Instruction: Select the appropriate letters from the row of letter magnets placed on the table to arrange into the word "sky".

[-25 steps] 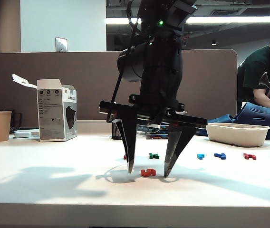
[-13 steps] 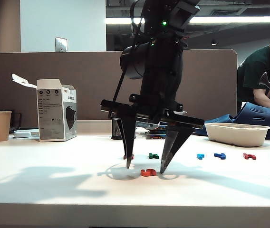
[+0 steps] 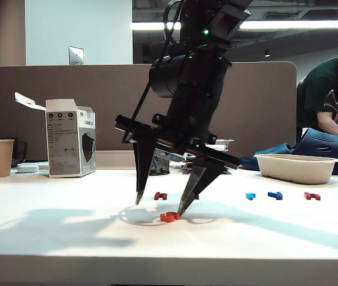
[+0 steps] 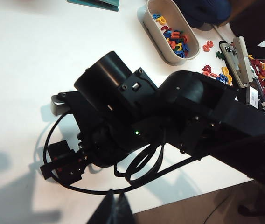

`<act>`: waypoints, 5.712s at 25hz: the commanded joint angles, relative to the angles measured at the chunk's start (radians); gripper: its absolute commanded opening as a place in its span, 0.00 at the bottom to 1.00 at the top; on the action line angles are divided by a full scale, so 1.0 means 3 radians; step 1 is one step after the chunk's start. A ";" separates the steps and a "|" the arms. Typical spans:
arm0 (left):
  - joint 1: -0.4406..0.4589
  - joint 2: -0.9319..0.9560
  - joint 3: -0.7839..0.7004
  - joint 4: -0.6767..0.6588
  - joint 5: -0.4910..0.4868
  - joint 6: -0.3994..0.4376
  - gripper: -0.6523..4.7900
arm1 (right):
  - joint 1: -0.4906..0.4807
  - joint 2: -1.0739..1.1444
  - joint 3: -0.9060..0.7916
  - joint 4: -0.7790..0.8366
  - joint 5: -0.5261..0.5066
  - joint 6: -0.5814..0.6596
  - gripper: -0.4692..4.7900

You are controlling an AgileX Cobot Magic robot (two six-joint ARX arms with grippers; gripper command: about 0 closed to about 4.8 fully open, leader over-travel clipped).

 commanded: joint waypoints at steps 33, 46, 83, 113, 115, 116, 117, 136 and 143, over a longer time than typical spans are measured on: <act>0.0005 -0.0009 0.0010 0.0022 -0.0013 -0.0009 0.11 | -0.0242 0.0287 0.1068 -0.0411 0.1123 -0.0360 0.54; 0.0006 -0.0009 0.0010 0.0020 -0.0013 -0.0009 0.11 | -0.0275 0.0518 0.1058 -0.0345 0.1130 -0.0346 0.52; 0.0005 -0.0009 0.0010 0.0022 -0.0013 -0.0008 0.11 | -0.0284 0.0696 0.1059 -0.0743 0.1048 -0.0323 0.28; 0.0006 -0.0009 0.0010 0.0020 -0.0013 -0.0009 0.11 | -0.0072 0.0650 0.1058 -0.1316 0.0980 -0.0319 0.29; 0.0006 -0.0009 0.0010 0.0022 -0.0013 -0.0009 0.11 | -0.0072 0.0628 0.1053 -0.1317 0.0980 -0.0319 0.29; 0.0006 -0.0009 0.0010 0.0020 -0.0013 -0.0009 0.11 | -0.0072 0.0608 0.1026 -0.1306 0.0980 -0.0318 0.29; 0.0006 -0.0009 0.0010 0.0022 -0.0013 -0.0009 0.11 | -0.0072 0.0581 0.0989 -0.1283 0.0980 -0.0314 0.29; 0.0006 -0.0009 0.0010 0.0023 -0.0013 -0.0009 0.11 | 0.0099 0.0193 0.0251 -0.0710 0.0842 0.0010 0.29; 0.0006 -0.0009 0.0010 0.0022 -0.0013 -0.0009 0.11 | 0.0084 0.0193 0.0252 -0.0749 0.0855 0.0018 0.43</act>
